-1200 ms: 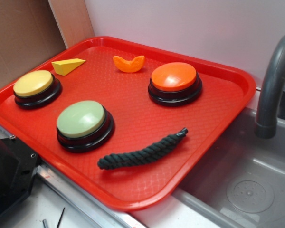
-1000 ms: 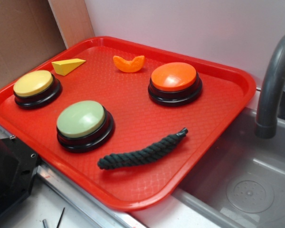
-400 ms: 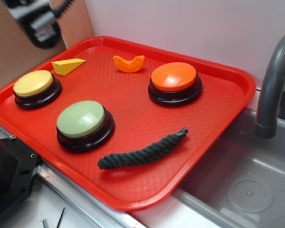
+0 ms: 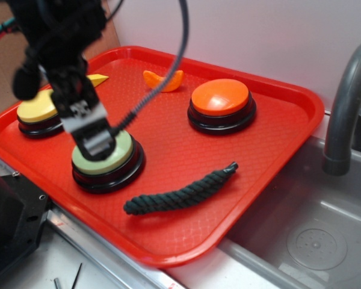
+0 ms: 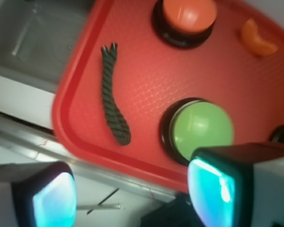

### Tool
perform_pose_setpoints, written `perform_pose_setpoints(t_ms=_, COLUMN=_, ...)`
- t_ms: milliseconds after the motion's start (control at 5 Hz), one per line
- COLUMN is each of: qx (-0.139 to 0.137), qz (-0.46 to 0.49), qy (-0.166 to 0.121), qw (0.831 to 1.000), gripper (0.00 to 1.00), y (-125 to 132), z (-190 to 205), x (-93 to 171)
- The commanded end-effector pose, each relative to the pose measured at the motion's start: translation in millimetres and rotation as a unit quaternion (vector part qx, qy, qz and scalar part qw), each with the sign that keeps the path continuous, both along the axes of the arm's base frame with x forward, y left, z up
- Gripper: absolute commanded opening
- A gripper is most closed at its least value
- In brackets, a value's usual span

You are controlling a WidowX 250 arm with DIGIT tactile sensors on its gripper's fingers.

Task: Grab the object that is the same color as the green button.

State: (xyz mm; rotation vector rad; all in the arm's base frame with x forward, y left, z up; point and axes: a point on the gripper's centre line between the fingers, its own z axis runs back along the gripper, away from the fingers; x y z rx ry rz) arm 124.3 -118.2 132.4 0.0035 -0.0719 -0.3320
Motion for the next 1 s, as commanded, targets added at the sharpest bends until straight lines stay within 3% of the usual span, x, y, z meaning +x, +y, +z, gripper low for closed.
perform_pose_setpoints(t_ms=0, qx=-0.002, qz=-0.047, qy=0.006, qw=0.999, gripper=1.0, y=-25, z=-43, x=40)
perform_pose_setpoints(t_ms=800, qx=0.018, qz=-0.119, qy=0.042, qw=0.992, gripper=1.0, y=-45, z=-85, x=43)
